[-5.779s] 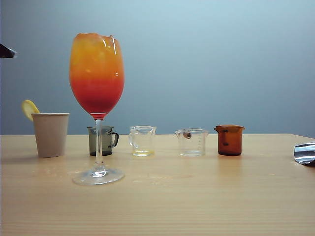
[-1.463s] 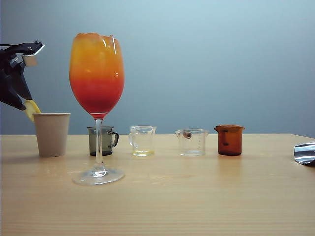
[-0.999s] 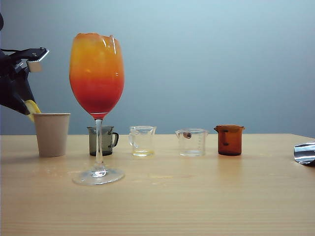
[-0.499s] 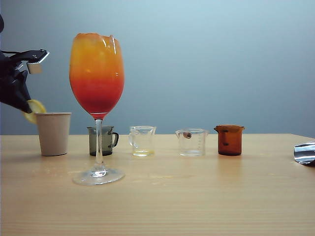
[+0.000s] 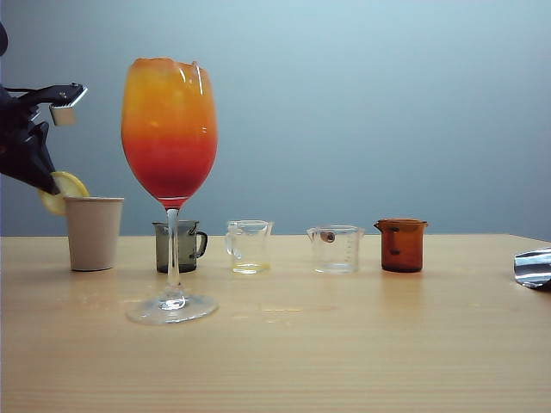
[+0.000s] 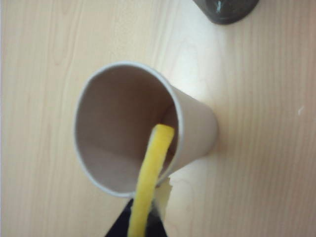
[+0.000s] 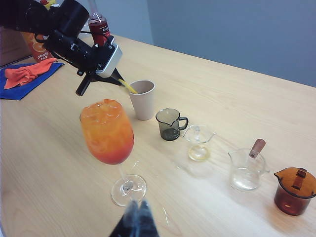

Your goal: Pick up the lemon slice from the paper cup on the left and carefully insert it into the rim of the goblet.

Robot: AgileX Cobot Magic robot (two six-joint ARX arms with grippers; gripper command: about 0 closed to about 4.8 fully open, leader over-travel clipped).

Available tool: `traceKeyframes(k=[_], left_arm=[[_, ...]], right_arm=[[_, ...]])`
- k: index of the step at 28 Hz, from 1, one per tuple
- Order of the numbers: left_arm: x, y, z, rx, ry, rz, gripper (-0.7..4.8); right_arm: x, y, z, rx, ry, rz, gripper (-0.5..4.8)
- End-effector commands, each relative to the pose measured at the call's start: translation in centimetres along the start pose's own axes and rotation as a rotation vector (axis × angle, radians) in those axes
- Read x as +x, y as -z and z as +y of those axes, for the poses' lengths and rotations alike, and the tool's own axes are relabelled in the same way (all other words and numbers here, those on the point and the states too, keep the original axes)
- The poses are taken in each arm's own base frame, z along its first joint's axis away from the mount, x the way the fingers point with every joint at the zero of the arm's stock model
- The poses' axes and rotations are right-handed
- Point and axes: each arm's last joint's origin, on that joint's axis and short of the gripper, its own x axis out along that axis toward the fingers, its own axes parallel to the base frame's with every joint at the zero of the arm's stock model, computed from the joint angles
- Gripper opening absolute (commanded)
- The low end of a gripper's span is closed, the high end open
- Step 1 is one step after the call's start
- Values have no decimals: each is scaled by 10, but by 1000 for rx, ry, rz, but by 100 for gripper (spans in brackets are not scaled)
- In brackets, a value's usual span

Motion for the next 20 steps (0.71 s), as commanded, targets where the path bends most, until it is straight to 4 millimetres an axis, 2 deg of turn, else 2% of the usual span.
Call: traceKeyframes(k=[1, 5, 14, 20], left_arm=[[-8, -5, 9, -26, -30, -20, -7], [-14, -10, 16, -32, -26, -24, -7], [-18, -12, 16, -40, -7, -19, -6], [-29, -17, 18, -26, -33, -25, -6]], right_arm=[[-1, -2, 0, -8, -2, -13, -5], [-1, -2, 0, -8, -2, -13, -5], [-1, -2, 0, -7, -2, -12, -5], [0, -2, 0, -8, -1, -11, -5]])
